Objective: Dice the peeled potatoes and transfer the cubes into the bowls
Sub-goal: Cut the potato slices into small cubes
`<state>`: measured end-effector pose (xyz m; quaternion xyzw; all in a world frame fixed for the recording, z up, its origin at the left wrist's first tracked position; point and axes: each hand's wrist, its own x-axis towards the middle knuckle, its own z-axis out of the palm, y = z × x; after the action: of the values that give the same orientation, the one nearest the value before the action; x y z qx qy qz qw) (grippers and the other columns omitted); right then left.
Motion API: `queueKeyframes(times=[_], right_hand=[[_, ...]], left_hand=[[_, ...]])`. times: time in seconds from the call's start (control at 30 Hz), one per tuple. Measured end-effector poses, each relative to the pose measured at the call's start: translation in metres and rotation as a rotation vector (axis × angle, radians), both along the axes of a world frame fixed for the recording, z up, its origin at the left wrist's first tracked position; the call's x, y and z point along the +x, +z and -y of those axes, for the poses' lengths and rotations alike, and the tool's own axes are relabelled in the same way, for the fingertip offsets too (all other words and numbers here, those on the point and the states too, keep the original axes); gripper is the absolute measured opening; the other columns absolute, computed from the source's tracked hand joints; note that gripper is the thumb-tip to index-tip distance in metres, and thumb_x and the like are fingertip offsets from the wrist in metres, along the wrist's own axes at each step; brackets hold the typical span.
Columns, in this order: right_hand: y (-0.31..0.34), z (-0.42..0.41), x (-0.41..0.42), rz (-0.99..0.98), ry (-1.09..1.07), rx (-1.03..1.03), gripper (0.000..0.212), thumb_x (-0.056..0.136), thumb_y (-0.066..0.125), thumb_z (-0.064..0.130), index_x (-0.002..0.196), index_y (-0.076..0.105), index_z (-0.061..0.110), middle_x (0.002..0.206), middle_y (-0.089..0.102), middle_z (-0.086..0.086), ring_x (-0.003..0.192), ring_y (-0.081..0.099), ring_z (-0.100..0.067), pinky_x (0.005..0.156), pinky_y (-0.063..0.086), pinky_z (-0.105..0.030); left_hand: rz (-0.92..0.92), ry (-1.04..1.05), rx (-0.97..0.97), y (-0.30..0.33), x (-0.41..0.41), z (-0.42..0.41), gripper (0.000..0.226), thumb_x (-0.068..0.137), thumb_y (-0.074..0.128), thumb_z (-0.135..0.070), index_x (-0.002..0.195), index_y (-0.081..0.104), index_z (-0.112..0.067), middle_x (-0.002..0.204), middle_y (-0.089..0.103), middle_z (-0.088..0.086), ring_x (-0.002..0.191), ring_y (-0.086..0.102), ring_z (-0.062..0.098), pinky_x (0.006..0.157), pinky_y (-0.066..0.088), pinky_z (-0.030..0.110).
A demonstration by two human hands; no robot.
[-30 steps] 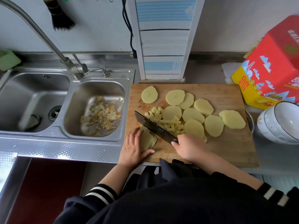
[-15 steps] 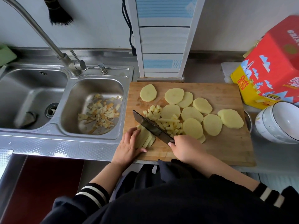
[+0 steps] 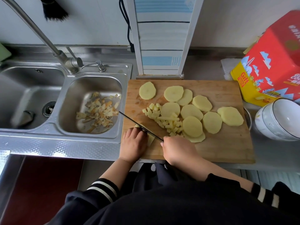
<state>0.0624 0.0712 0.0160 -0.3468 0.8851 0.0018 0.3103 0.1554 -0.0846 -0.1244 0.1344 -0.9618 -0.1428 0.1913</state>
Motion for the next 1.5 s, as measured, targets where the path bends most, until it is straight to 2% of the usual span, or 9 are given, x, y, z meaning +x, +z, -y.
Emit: queueKeyframes(times=[0.2,0.33,0.53,0.7,0.83,0.93,1.03,1.43,1.5], right_hand=[[-0.005,0.0,0.001,-0.005,0.008,0.003,0.014,0.099,0.041,0.012,0.1,0.054,0.014,0.066,0.037,0.004,0.072,0.048,-0.025,0.06,0.034,-0.032],[-0.006,0.003,0.0,0.023,-0.02,0.03,0.014,0.099,0.042,0.009,0.099,0.056,0.013,0.074,0.05,0.001,0.073,0.05,-0.025,0.061,0.037,-0.032],[-0.013,0.019,-0.013,0.09,-0.118,0.055,0.019,0.1,0.046,0.016,0.082,0.052,0.014,0.075,0.054,-0.002,0.075,0.058,-0.025,0.061,0.042,-0.032],[-0.01,0.014,-0.014,0.119,-0.163,-0.032,0.03,0.104,0.038,0.034,0.104,0.058,0.011,0.096,0.063,-0.006,0.089,0.061,-0.028,0.068,0.043,-0.032],[-0.002,0.002,-0.007,0.071,-0.049,-0.009,0.03,0.106,0.032,0.029,0.106,0.056,0.012,0.082,0.054,-0.001,0.079,0.053,-0.025,0.066,0.038,-0.032],[-0.001,-0.002,-0.002,0.066,-0.004,0.004,0.021,0.105,0.032,0.024,0.092,0.046,0.017,0.07,0.04,0.004,0.073,0.048,-0.023,0.062,0.036,-0.032],[-0.005,-0.001,0.0,0.059,0.015,0.016,0.017,0.102,0.038,0.018,0.085,0.042,0.018,0.07,0.043,0.003,0.072,0.051,-0.022,0.056,0.035,-0.031],[-0.013,0.009,-0.002,0.107,-0.048,0.066,0.017,0.099,0.043,0.01,0.091,0.058,0.012,0.086,0.06,-0.006,0.076,0.055,-0.026,0.064,0.043,-0.033],[-0.016,0.011,-0.004,0.117,-0.071,0.044,0.018,0.101,0.043,0.014,0.091,0.058,0.012,0.082,0.058,-0.004,0.079,0.059,-0.026,0.064,0.043,-0.033]], left_hand=[[0.031,-0.018,0.024,-0.006,0.002,0.004,0.027,0.091,0.053,-0.032,0.098,0.062,-0.008,0.097,0.059,0.014,0.087,0.048,0.032,0.071,0.048,0.043],[0.024,-0.021,0.043,-0.005,0.002,0.005,0.023,0.09,0.053,-0.032,0.103,0.058,-0.013,0.099,0.059,0.013,0.087,0.049,0.032,0.072,0.048,0.042],[0.005,-0.006,0.035,-0.003,0.001,0.003,0.015,0.093,0.055,-0.027,0.095,0.054,-0.013,0.091,0.059,0.013,0.083,0.052,0.034,0.07,0.047,0.043],[-0.038,0.0,0.026,-0.002,0.005,-0.002,0.023,0.096,0.052,-0.027,0.089,0.061,-0.007,0.091,0.059,0.013,0.083,0.052,0.033,0.071,0.046,0.041],[-0.044,-0.006,0.032,-0.003,0.007,-0.002,0.017,0.096,0.051,-0.026,0.094,0.055,-0.01,0.095,0.058,0.014,0.084,0.048,0.032,0.073,0.043,0.04],[-0.035,0.0,0.032,-0.002,0.008,-0.003,0.024,0.095,0.051,-0.026,0.089,0.06,-0.004,0.094,0.058,0.015,0.085,0.047,0.032,0.072,0.042,0.04],[-0.042,0.001,0.055,-0.001,0.008,-0.002,0.023,0.093,0.052,-0.026,0.092,0.06,-0.005,0.092,0.059,0.015,0.085,0.048,0.032,0.072,0.044,0.041],[-0.062,-0.006,0.078,-0.002,0.007,-0.001,0.024,0.093,0.053,-0.022,0.093,0.066,-0.002,0.094,0.061,0.014,0.085,0.05,0.032,0.076,0.043,0.038],[-0.065,-0.001,0.071,-0.003,0.007,0.0,0.023,0.093,0.054,-0.021,0.091,0.066,-0.002,0.092,0.061,0.013,0.084,0.051,0.032,0.075,0.044,0.039]])
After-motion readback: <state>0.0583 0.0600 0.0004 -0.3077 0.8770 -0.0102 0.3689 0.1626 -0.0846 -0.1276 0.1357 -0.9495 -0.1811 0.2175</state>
